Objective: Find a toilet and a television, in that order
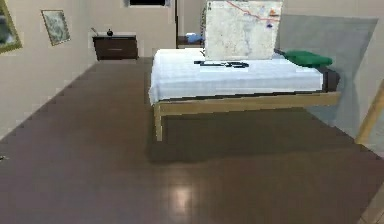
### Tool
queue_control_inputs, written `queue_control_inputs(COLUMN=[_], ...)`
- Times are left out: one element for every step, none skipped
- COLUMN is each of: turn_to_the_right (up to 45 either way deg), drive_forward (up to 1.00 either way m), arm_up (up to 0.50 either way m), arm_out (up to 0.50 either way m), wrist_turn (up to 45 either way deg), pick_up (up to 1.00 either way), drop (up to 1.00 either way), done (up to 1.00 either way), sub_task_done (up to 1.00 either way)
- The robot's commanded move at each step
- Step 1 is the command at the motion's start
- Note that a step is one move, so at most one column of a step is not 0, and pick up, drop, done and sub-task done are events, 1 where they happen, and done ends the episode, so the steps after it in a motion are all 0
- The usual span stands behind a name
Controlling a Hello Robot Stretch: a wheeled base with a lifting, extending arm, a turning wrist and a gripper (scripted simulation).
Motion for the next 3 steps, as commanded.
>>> queue_control_inputs(turn_to_the_right=[0.0,39.0,0.0], drive_forward=[0.5,0.0,1.0], arm_up=[0.0,0.0,0.0], arm_out=[0.0,0.0,0.0], wrist_turn=[0.0,0.0,0.0], pick_up=[0.0,0.0,0.0], drop=[0.0,0.0,0.0], done=[0.0,0.0,0.0], sub_task_done=[0.0,0.0,0.0])
